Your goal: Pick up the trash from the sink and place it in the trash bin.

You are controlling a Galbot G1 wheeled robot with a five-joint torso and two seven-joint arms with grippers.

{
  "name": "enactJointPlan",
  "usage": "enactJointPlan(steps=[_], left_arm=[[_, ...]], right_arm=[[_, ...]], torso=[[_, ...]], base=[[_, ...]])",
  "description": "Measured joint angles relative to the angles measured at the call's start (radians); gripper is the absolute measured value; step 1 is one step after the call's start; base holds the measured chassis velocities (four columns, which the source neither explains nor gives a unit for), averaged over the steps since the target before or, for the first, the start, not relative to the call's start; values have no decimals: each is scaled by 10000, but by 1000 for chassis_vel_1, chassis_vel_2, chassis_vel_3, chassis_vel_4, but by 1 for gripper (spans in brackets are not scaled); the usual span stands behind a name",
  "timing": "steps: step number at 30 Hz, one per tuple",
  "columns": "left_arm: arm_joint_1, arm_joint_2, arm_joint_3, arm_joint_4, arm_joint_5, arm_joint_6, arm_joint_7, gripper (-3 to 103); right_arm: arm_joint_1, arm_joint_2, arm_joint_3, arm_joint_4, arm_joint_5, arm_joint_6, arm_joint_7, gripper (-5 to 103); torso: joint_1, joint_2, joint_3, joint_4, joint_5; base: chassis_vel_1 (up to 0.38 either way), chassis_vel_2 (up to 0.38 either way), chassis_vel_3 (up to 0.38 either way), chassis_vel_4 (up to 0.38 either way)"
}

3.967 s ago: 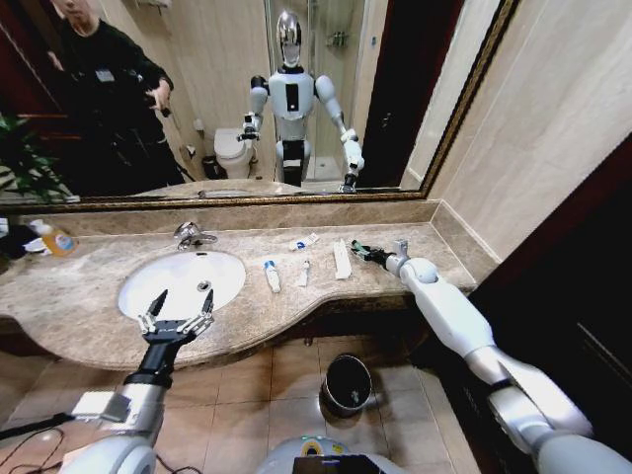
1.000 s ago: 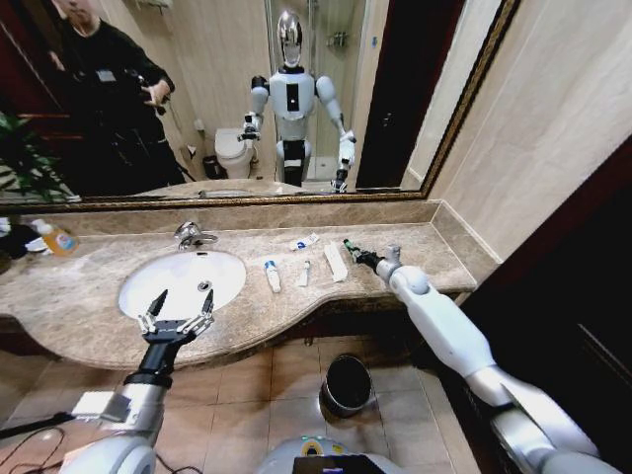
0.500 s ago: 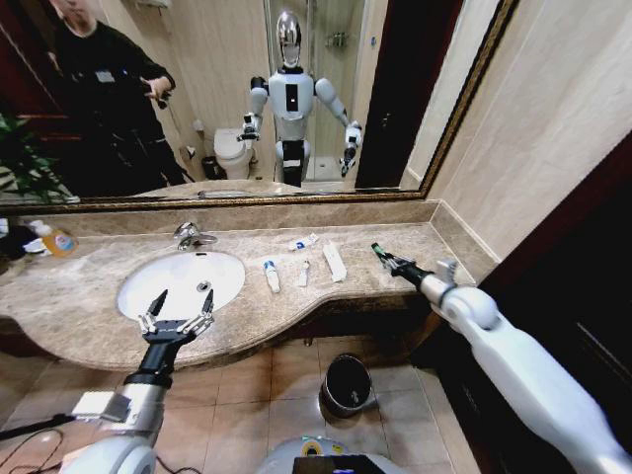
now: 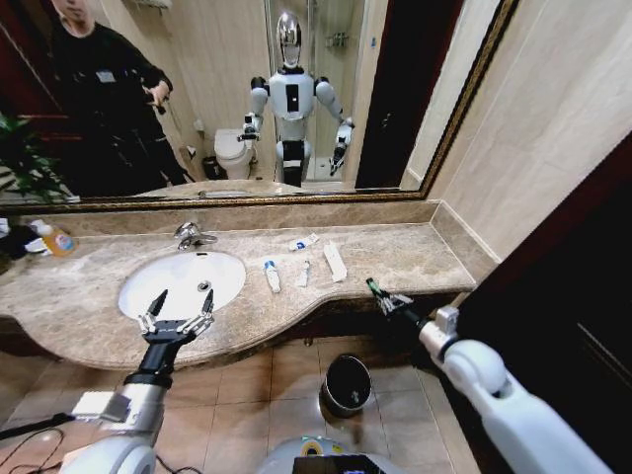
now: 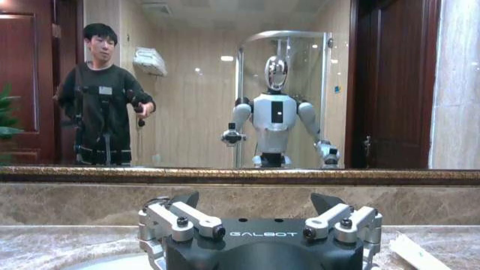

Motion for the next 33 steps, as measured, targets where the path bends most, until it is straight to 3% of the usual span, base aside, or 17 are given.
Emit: enactJointPlan(steps=[10, 33], left_arm=[[-1, 0, 0, 0, 0, 0, 0, 100], [-1, 0, 0, 0, 0, 0, 0, 100]], right_arm=[[-71, 1558, -553, -2118, -1900, 803, -501, 9], [1316, 3036, -893, -6647, -3902, 2000, -728, 9]], torso=[[0, -1, 0, 0, 1], [0, -1, 1, 0, 1]], base=[[0, 0, 0, 0], [0, 0, 0, 0]])
